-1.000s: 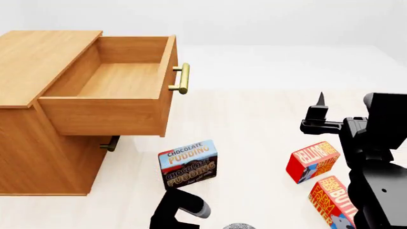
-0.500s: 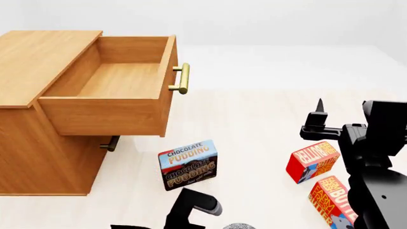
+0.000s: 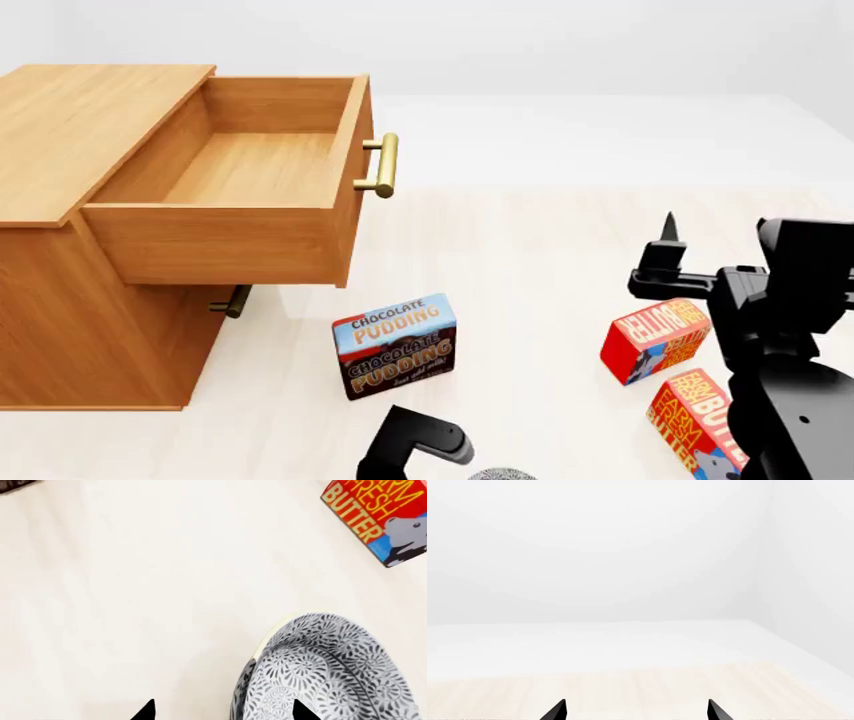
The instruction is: Put the bowl in the top drawer of the cabinet.
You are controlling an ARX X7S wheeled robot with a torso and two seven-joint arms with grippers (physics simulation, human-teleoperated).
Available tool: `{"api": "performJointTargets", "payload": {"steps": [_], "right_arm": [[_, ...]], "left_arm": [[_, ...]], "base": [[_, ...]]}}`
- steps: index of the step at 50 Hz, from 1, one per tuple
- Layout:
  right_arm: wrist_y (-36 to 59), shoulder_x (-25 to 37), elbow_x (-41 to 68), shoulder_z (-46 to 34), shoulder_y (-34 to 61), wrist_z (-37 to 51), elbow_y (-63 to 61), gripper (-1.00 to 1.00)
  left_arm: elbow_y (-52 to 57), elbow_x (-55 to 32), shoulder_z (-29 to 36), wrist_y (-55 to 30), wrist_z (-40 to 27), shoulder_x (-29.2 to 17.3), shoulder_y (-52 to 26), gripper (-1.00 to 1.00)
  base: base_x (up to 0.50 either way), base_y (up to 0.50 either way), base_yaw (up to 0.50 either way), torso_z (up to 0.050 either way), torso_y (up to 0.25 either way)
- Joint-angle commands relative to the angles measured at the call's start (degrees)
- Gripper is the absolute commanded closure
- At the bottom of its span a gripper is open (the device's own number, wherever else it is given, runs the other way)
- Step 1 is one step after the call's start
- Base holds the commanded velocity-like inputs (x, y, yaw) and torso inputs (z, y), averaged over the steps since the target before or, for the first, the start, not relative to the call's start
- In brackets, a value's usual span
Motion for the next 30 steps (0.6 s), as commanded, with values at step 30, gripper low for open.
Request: {"api": "performJointTargets", "payload": {"steps": [30], "right_arm": [[0.7,0.0,2.6,0.8,-4.1,-0.5,-4.6,-1.00]], "left_arm": [[15.8,-17.9,-12.4,2.1,-8.2,-2.3,2.2,1.00]], "base": [[0.00,0.00,0.00,0.000,0.000]]}}
